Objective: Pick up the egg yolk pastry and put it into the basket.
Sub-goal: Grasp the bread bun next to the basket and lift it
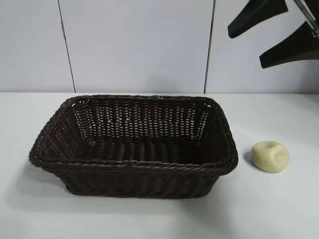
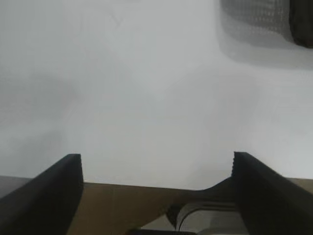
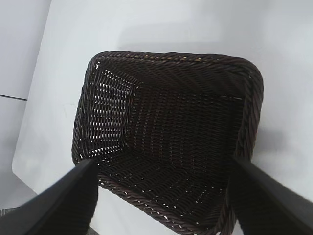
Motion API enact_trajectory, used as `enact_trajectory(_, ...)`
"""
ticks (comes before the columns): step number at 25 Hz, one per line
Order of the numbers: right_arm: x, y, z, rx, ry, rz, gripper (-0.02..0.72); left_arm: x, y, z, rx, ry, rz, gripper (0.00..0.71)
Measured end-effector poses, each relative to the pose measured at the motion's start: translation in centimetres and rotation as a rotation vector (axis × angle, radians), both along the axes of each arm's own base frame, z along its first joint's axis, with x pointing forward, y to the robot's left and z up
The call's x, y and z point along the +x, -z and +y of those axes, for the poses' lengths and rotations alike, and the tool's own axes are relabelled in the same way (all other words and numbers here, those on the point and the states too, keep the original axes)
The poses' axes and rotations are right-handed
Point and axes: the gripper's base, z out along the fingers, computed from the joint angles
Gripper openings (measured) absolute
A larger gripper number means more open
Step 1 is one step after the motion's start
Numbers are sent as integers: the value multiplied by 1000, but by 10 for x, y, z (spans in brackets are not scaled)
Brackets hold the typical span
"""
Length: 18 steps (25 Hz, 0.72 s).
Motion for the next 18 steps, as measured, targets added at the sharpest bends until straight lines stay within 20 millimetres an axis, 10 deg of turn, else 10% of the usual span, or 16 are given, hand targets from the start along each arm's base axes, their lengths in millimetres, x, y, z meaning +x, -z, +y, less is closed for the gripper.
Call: enact_trajectory(18, -4, 3, 0, -16, -33, 42, 537, -47, -7, 1, -5, 0, -334, 599)
